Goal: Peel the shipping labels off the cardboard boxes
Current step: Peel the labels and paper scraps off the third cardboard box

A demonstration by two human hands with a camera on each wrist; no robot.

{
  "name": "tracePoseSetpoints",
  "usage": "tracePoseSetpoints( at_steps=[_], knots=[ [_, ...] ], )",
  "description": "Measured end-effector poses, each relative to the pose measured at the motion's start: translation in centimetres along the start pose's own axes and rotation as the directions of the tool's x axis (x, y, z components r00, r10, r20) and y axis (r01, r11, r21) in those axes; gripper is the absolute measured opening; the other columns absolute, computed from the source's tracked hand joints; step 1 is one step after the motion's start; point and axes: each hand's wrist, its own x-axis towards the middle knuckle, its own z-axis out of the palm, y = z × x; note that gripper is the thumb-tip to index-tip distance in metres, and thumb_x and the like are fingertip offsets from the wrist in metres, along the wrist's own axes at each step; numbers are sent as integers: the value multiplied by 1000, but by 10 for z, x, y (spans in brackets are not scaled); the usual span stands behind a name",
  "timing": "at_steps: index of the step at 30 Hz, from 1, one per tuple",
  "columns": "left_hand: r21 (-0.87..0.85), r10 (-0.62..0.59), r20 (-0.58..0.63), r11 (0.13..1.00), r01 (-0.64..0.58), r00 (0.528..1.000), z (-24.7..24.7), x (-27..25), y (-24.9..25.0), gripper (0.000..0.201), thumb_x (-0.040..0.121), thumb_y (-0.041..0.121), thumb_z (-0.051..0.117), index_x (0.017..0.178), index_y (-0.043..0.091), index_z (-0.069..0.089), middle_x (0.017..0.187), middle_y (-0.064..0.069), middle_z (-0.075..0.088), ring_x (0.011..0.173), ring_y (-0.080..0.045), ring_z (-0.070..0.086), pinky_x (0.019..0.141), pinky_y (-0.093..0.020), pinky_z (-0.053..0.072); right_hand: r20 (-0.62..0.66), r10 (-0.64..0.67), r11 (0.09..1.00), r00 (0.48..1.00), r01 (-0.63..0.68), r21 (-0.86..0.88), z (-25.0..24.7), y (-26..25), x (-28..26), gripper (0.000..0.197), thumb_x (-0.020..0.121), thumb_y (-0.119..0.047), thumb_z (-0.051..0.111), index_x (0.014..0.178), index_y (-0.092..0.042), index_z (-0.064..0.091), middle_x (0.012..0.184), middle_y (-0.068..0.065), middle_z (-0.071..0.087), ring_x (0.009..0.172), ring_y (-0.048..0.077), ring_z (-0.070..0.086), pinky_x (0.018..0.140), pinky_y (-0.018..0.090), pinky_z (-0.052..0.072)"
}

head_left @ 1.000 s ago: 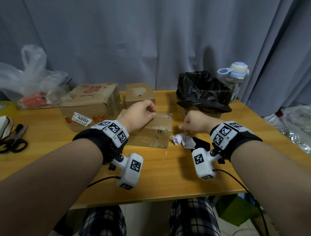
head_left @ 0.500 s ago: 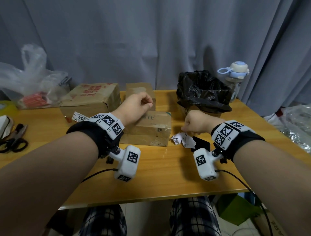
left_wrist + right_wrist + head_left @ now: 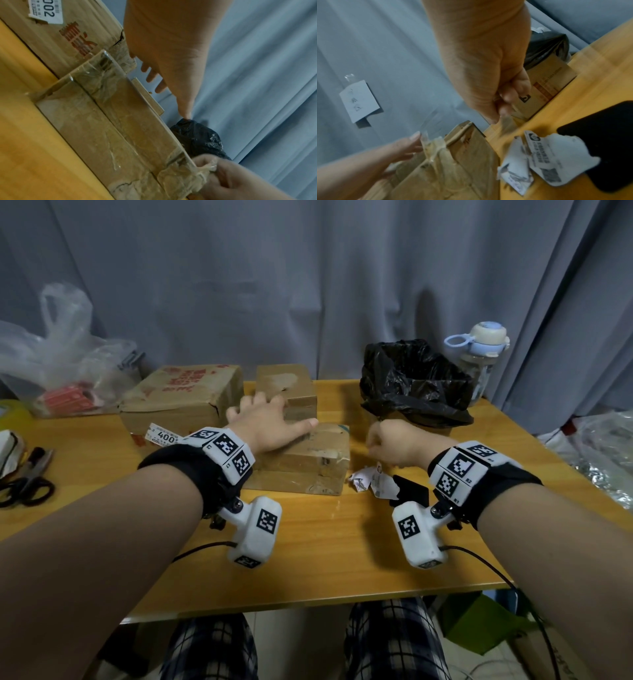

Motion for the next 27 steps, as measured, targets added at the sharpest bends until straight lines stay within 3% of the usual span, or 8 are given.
tracePoseSetpoints(
  at_steps=[2, 6, 8, 11, 15, 20, 24, 27],
  knots=[
    [31, -92, 112, 996, 89, 989, 0, 2, -2, 107, 65, 91, 29, 148, 24, 18, 155, -13, 18, 141, -38, 17, 110, -55, 21, -38, -34, 990, 999, 39, 134, -5, -6, 1, 40, 93, -11, 48, 133, -15, 43, 107, 8, 60, 80, 25, 64, 61, 29, 53],
    [9, -178, 262, 983, 182, 948, 5, 9, 2, 119, 58, 91, 42, 150, 25, 6, 157, -14, 6, 143, -38, 10, 113, -53, 21, -114, -116, 948, 987, 144, 284, -7, -32, 4, 55, 95, -35, 50, 143, -14, 35, 143, 11, 44, 127, 25, 47, 96, 31, 42],
    [18, -184, 263, 982, 186, 947, 6, 14, 2, 116, 58, 88, 49, 149, 26, 12, 156, -12, 7, 141, -38, 12, 111, -53, 23, -6, -85, 914, 996, 80, 398, 0, -43, 8, 64, 92, -44, 52, 146, -18, 30, 149, 8, 37, 132, 25, 42, 101, 34, 41],
    [31, -157, 278, 987, 155, 948, 6, 21, -2, 108, 58, 85, 54, 145, 29, 23, 152, -11, 14, 137, -39, 20, 110, -51, 26, 96, -57, 889, 994, 7, 458, 14, -45, 17, 71, 87, -52, 56, 146, -21, 29, 143, 9, 45, 126, 25, 48, 104, 35, 41],
    [7, -97, 302, 995, 99, 948, 2, 25, -9, 91, 59, 84, 55, 134, 36, 35, 144, -10, 25, 131, -38, 29, 109, -48, 29, 111, -65, 770, 992, -21, 638, 21, -39, 21, 69, 81, -46, 66, 138, -21, 37, 129, 7, 53, 113, 25, 56, 93, 45, 51],
    [-95, -46, 315, 992, 80, 948, 1, 27, -21, 79, 58, 81, 58, 125, 42, 43, 140, -9, 28, 127, -36, 35, 108, -51, 32, 149, -62, 724, 987, -59, 688, 21, -40, 21, 59, 85, -37, 65, 136, -23, 39, 119, 6, 54, 103, 28, 60, 82, 50, 56],
    [-157, -9, 304, 986, 59, 953, -3, 21, -24, 64, 72, 67, 60, 128, 39, 45, 138, -9, 30, 124, -33, 40, 109, -46, 33, 179, -105, 686, 978, -59, 725, 19, -38, 21, 51, 90, -29, 60, 137, -22, 40, 102, -3, 55, 90, 18, 60, 66, 35, 56],
    [-285, 36, 288, 957, 49, 957, -3, 16, -31, 54, 78, 56, 63, 127, 37, 51, 134, -7, 34, 123, -30, 41, 108, -42, 34, 185, -126, 692, 975, -47, 721, 18, -35, 24, 51, 92, -27, 58, 139, -22, 40, 115, 1, 57, 96, 19, 60, 74, 35, 55]
  ],
)
